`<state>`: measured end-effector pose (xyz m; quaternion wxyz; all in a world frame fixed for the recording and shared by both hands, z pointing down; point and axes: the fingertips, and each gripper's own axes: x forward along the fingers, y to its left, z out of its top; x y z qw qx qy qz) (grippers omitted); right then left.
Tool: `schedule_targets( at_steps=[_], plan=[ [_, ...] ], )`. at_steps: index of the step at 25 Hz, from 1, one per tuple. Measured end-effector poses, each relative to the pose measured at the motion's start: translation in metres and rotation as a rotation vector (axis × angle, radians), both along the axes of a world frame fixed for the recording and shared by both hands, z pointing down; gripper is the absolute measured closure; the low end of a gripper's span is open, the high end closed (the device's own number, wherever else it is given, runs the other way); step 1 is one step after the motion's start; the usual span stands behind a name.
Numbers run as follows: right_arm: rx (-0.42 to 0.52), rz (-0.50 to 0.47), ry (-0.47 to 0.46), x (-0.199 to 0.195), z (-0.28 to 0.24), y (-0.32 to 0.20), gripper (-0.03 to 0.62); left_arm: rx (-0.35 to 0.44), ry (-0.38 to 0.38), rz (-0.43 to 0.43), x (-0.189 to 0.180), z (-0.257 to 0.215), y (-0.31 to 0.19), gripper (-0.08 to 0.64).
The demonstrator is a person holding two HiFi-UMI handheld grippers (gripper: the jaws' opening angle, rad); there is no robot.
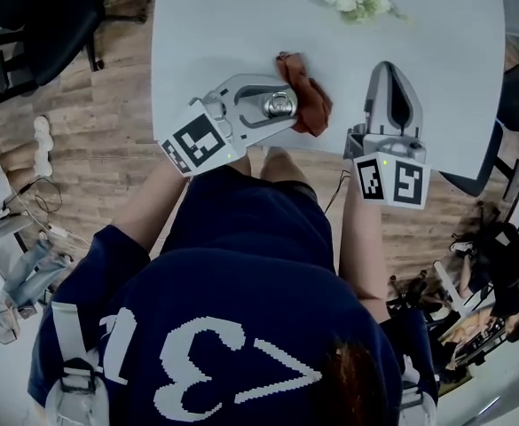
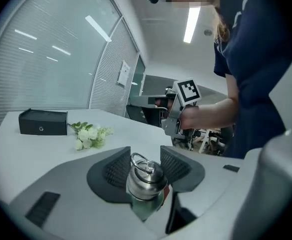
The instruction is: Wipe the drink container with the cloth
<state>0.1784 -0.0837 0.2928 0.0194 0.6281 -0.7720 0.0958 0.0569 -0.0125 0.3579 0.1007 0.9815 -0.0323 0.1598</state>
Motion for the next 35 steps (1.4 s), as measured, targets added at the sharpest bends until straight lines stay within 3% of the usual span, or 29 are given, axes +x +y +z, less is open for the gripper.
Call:
schedule_targets(
  at_steps=[4,8,13,19,22,23,28,30,33,35],
  plan=[
    [0.0,0.008,-0.008,0.0,0.001,0.005,0.566,0.017,0.023,0.007,-0.002,-0.007,0.008,0.479],
    [-0.008,0.0,-0.012,-0.003,0.004,0.009,0.566,0.02,0.02,-0.031,0.0,-0.002,0.006,0.494],
    [-0.063,-0.051,-0.031,-0.012,0.024,0.015,0.566,-0.022,0.082,-0.101,-0.007,-0.006,0.003,0.499],
    [-0.25,-0.162,-0.069,-0.036,0.088,0.026,0.565,-0.133,0.186,-0.242,-0.027,-0.006,-0.021,0.5],
    [-0.312,-0.186,-0.064,-0.044,0.112,0.034,0.565,-0.178,0.239,-0.264,-0.034,-0.009,-0.026,0.5],
    [-0.321,-0.191,-0.06,-0.046,0.116,0.036,0.565,-0.187,0.256,-0.26,-0.035,-0.012,-0.026,0.532],
    [-0.329,-0.202,-0.041,-0.049,0.12,0.037,0.565,-0.089,0.203,-0.228,-0.028,-0.015,-0.022,0.534],
    [-0.331,-0.196,-0.002,-0.048,0.122,0.037,0.565,-0.088,0.208,-0.272,-0.032,-0.015,-0.027,0.535],
    [-0.385,-0.236,0.028,-0.053,0.138,0.04,0.562,-0.166,0.267,-0.425,-0.053,-0.013,-0.043,0.535],
    [-0.462,-0.306,0.0,-0.064,0.159,0.046,0.395,-0.222,0.299,-0.54,-0.072,-0.008,-0.055,0.535]
  ],
)
